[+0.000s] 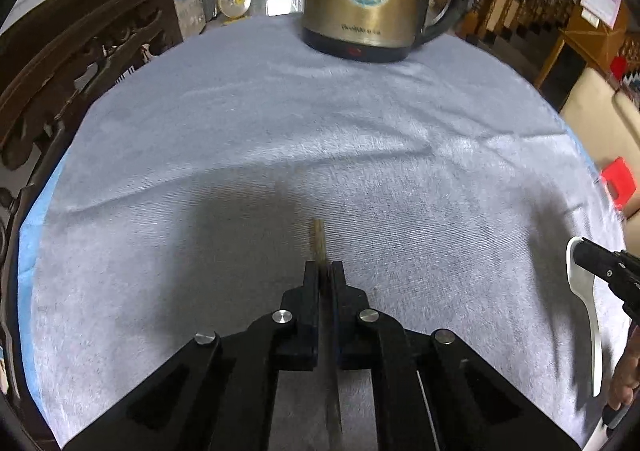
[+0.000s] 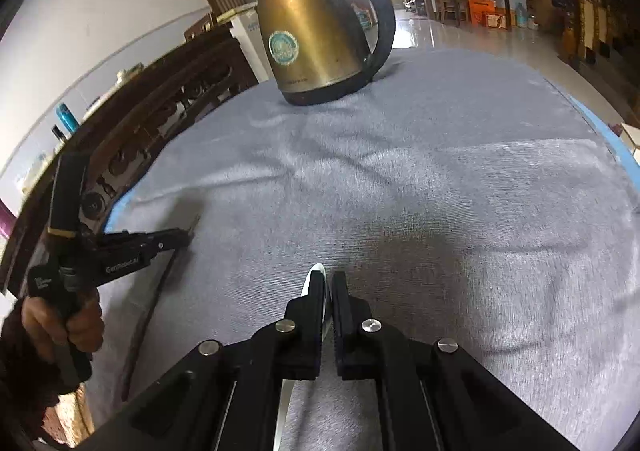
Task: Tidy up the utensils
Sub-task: 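Close right gripper on the white spoon while left gripper grasps the dark chopstick, then lift the held spoon and chopstick up toward the dark cup with both grippers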
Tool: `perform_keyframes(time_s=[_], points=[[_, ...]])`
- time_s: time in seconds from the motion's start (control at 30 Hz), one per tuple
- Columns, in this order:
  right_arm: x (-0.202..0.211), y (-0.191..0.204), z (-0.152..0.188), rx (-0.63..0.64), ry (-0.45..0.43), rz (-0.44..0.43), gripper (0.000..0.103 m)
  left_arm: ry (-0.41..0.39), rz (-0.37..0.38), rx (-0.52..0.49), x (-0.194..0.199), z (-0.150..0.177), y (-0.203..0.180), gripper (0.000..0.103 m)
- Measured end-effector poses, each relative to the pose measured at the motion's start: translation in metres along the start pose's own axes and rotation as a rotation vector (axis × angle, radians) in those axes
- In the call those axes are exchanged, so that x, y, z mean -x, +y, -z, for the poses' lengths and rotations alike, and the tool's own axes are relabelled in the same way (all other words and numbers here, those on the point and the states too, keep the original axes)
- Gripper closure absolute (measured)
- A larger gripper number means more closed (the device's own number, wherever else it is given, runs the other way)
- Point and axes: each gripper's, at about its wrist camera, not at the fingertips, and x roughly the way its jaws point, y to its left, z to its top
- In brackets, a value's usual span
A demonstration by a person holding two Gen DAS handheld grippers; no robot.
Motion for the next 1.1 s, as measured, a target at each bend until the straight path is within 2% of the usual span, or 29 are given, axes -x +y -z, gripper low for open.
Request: perform_keyframes(time_s=[0.17,0.37,0.6,0.83,0.97,1.1], points=[[0.025,0.002,0.008,-0.033,-0.059,-0.010,0.098,-0.083,0.013,0.047,0.039,0.010,0.006,0.098],[0.069,0.007,0.022,-0.086,-0.164,-0.034,0.098,-0.237,0.016,0.098,0.107,0.025,0.013,0.098],[0.128,0.022,0.049,-0.106,-0.305,0.007,0.098,-0.387,0.011,0.182,0.185,0.060,0.023,0.098],[0.198,0.051,0.083,-0.067,-0.488,0.053,0.098,-0.492,0.017,0.235,0.238,0.100,0.020,0.098],[0.226,0.071,0.097,-0.044,-0.578,0.036,0.098,-0.542,0.047,0.241,0.268,0.120,0.016,0.098],[0.241,0.104,0.108,0.006,-0.678,0.055,0.098,-0.573,0.058,0.223,0.288,0.131,0.010,0.098]])
